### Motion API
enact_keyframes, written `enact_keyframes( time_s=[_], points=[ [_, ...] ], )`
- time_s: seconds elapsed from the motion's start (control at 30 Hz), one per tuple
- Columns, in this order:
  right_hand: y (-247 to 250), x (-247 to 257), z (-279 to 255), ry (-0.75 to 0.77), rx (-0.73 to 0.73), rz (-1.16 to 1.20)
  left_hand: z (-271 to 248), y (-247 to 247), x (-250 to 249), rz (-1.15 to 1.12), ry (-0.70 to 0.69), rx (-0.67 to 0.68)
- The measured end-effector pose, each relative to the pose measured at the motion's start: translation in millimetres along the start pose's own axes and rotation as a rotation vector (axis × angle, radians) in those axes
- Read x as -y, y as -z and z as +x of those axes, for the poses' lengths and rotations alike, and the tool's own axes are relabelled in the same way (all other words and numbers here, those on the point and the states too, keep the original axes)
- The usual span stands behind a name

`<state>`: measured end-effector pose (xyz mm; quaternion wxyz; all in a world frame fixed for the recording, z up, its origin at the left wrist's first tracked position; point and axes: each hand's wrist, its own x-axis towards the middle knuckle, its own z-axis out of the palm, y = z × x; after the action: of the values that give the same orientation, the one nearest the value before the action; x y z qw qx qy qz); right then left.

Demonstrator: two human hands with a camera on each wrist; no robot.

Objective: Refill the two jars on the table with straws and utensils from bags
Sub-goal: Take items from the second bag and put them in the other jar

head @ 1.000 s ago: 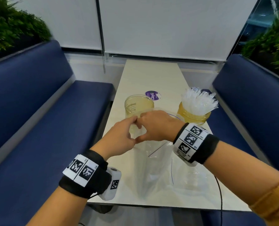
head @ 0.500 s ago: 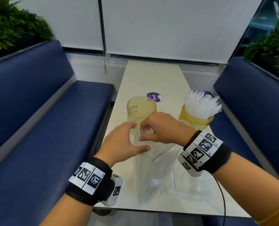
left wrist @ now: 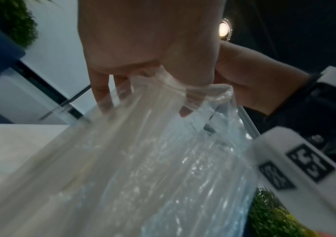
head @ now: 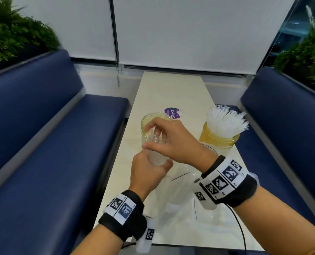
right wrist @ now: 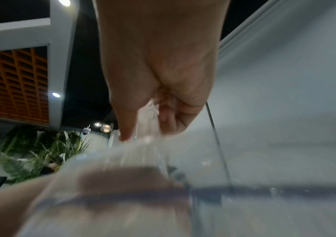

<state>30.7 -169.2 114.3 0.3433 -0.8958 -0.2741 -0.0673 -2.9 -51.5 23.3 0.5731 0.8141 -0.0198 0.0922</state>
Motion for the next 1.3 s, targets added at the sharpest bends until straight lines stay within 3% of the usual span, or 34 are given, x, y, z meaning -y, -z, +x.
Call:
enact_keyframes(
  time_s=[0.1,0.2,0.27,0.4,0.57,0.73,0.93,1.07,1.2,1.3],
  points=[
    [-10,-9,-8,-0.154,-0.055,0.13,3,-3,3,-0.069,-0.035,-0.054],
    [-24,-14,-11,-0.174,0.001,0.05,9,-7,9,-0.023,0.011,-0.074],
    [-34,-17,-9,-0.196,-0.065,0.008,12,-6,9,-0.026,0.028,-0.061],
    [-45,-16,-5,-0.113,-0.191,0.008,18,3,6,0.096,0.015,0.021],
    [-44,-9,2,-0.057,-0.198,0.027,22,7,8,0.236,-0.05,0.105],
    [-13,8,26,-0.041,-0.287,-0.018,21,13,17,0.042,0.157,0.162],
    [50,39,56,-0.003,-0.37,0.091,25,26,14,0.164,0.11,0.213],
    [89,44,88,0.063,-0.539,0.157,29,37,15,0.256,0.099,0.218],
    [102,16,124,0.069,-0.687,0.147,31,50,22,0.267,0.097,0.246],
    [84,-15,145,0.001,-0.672,0.03,30,59,26,0.288,0.096,0.255]
  ],
)
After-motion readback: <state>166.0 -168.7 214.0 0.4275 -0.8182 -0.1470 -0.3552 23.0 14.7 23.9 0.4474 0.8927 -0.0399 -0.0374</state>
